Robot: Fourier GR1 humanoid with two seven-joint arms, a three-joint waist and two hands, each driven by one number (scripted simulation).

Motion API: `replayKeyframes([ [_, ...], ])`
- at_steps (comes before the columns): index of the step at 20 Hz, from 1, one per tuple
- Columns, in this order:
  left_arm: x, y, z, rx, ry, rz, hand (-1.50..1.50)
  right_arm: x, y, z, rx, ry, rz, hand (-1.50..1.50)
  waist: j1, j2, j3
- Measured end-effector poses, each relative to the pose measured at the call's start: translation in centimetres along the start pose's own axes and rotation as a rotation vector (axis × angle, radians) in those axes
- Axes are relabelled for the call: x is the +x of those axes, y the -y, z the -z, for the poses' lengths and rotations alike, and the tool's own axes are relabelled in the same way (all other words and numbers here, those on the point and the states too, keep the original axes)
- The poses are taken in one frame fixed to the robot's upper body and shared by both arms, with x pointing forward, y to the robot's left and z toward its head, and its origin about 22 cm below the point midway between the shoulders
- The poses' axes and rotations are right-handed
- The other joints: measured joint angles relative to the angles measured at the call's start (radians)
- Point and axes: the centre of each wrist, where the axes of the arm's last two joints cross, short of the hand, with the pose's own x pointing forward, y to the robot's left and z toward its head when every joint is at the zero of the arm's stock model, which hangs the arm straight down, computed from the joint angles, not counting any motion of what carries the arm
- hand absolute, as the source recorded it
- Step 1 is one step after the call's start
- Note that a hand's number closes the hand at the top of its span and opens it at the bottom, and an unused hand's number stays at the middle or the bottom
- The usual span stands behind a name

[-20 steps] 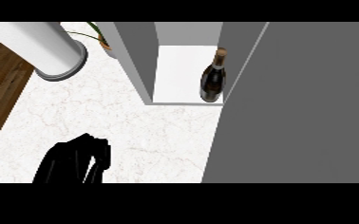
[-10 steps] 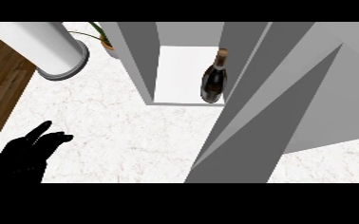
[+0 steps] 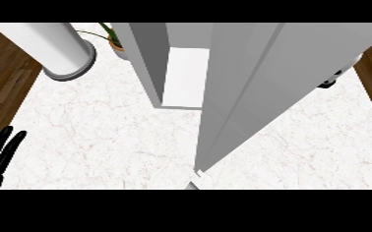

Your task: Pick up the wine, place it into the cabinet and close the cabinet

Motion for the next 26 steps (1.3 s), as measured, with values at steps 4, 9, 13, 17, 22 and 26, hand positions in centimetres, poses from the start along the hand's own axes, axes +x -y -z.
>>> replayKeyframes([
  [4,1.1,-1.5,-0.1,-0.004,0.007,0.017,-1.50,0.3,-0.1,0.1,-0.056,0.046,-0.017,1.50,0.008,0.000,0.000],
  [9,2.3,-3.1,-0.6,-0.012,0.011,0.023,-1.50,0.6,-0.1,0.8,-0.127,0.097,-0.008,1.50,0.018,0.003,0.000],
  [13,3.0,-4.0,-0.9,-0.016,0.001,0.031,-1.50,0.7,0.1,4.3,-0.173,0.120,-0.006,1.50,0.027,0.009,0.000],
  [17,4.0,-5.0,-0.8,-0.012,-0.007,0.041,-1.50,0.8,1.1,9.2,-0.237,0.122,-0.029,1.50,0.029,0.014,0.001],
  [22,5.0,-6.4,-1.5,-0.001,-0.023,0.066,-1.50,1.5,3.6,14.1,-0.263,0.113,-0.040,1.50,0.028,0.018,0.003],
  [26,5.7,-7.5,-1.4,0.009,-0.020,0.074,-1.50,2.0,6.0,17.3,-0.239,0.093,-0.042,1.50,0.023,0.020,0.003],
])
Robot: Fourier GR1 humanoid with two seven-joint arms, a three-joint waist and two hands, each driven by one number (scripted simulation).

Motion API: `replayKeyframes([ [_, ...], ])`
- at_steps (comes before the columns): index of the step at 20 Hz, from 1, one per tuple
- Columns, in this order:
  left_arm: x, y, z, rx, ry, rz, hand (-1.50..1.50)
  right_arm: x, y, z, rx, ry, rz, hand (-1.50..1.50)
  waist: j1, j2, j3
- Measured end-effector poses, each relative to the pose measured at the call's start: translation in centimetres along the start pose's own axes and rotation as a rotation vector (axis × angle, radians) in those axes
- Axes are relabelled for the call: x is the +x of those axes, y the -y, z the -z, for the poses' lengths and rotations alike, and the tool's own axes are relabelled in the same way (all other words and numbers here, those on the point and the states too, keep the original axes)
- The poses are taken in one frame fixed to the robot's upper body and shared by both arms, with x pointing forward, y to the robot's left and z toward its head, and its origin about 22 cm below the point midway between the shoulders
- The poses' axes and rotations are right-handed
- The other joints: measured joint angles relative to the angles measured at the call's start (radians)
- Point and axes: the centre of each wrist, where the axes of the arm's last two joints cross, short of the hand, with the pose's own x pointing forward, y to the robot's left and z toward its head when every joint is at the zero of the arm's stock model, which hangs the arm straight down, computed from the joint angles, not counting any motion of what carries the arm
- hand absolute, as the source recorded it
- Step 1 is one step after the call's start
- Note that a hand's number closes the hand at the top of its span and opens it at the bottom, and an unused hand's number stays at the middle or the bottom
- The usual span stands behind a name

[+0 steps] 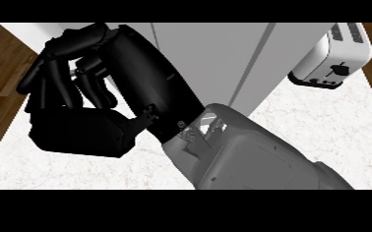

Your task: Pick up the wine, place it into the cabinet and close the cabinet

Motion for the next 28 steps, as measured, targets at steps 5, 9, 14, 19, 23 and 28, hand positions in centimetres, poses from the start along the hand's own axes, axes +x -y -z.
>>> replayKeyframes([
  [5,0.2,-0.2,-0.1,-0.007,-0.001,-0.001,-1.50,-1.0,1.6,2.8,0.151,-0.089,0.031,1.50,0.005,0.003,0.001],
  [9,0.5,-0.4,0.0,-0.007,0.002,-0.003,-1.50,-2.4,1.7,3.7,0.383,-0.225,0.036,1.50,0.011,0.006,0.001],
  [14,1.1,-0.8,0.2,-0.014,-0.001,0.000,-1.50,-4.5,2.4,5.2,0.593,-0.355,0.042,1.50,0.004,0.004,0.001],
  [19,1.5,-1.3,0.0,0.000,0.004,0.004,-1.50,-6.7,3.9,6.4,0.662,-0.417,0.110,1.50,-0.008,0.000,0.001],
  [23,1.1,-1.6,-0.1,0.005,0.013,0.004,-1.50,-8.1,5.0,7.1,0.700,-0.410,0.179,1.50,-0.015,0.000,0.000],
  [28,0.9,-1.7,-0.4,0.007,0.011,0.007,-1.50,-8.9,5.8,8.0,0.722,-0.388,0.220,1.50,-0.014,-0.009,-0.003],
])
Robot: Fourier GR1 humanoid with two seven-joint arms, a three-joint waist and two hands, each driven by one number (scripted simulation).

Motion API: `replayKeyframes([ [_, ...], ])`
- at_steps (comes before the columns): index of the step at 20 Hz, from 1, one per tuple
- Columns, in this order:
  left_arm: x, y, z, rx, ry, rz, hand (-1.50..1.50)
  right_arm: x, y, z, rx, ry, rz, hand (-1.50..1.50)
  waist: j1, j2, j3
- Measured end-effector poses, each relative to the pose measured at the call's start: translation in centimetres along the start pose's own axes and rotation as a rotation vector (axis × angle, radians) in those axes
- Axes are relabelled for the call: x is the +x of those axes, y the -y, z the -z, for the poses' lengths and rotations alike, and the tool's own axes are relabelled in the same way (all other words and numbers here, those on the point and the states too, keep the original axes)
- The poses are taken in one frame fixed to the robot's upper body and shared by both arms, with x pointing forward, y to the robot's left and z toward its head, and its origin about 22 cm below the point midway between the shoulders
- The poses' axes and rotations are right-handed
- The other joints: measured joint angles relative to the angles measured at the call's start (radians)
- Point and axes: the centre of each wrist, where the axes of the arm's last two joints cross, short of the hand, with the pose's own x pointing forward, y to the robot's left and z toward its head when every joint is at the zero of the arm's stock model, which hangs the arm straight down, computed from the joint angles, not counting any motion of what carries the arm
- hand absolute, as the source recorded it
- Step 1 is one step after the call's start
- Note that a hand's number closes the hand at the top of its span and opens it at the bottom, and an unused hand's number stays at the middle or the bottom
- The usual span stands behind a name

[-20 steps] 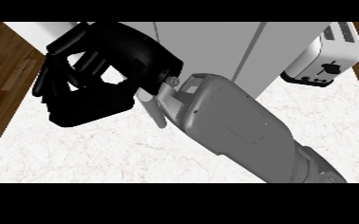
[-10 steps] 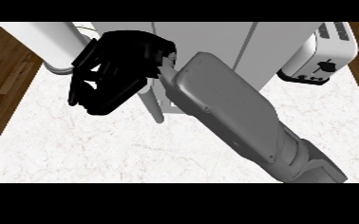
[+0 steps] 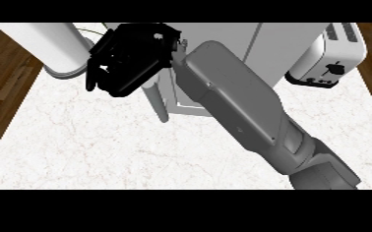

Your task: Pick up the wine, place it into the cabinet and close the cabinet

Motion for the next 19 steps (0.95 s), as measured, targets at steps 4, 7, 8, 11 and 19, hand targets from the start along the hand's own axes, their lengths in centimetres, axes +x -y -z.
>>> replayKeyframes([
  [4,0.4,-0.7,-0.1,0.008,-0.004,0.001,-1.50,-0.1,0.7,0.1,0.006,0.015,0.021,1.50,0.002,-0.005,-0.005],
  [7,0.4,-0.7,0.1,0.005,-0.001,0.002,-1.50,-0.5,1.0,0.0,-0.001,0.034,0.013,1.50,0.005,-0.012,-0.008],
  [8,0.6,-0.7,0.4,0.002,0.003,0.005,-1.50,-0.6,1.2,0.0,-0.004,0.040,0.014,1.50,0.005,-0.013,-0.010],
  [11,0.8,-0.8,0.5,0.000,0.004,0.007,-1.50,-0.8,1.4,-0.2,-0.024,0.056,0.013,1.50,0.010,-0.016,-0.014],
  [19,1.0,-0.5,1.1,-0.025,-0.002,0.016,-1.50,-1.4,1.3,-0.3,-0.059,0.113,-0.015,1.50,0.011,-0.018,-0.025],
])
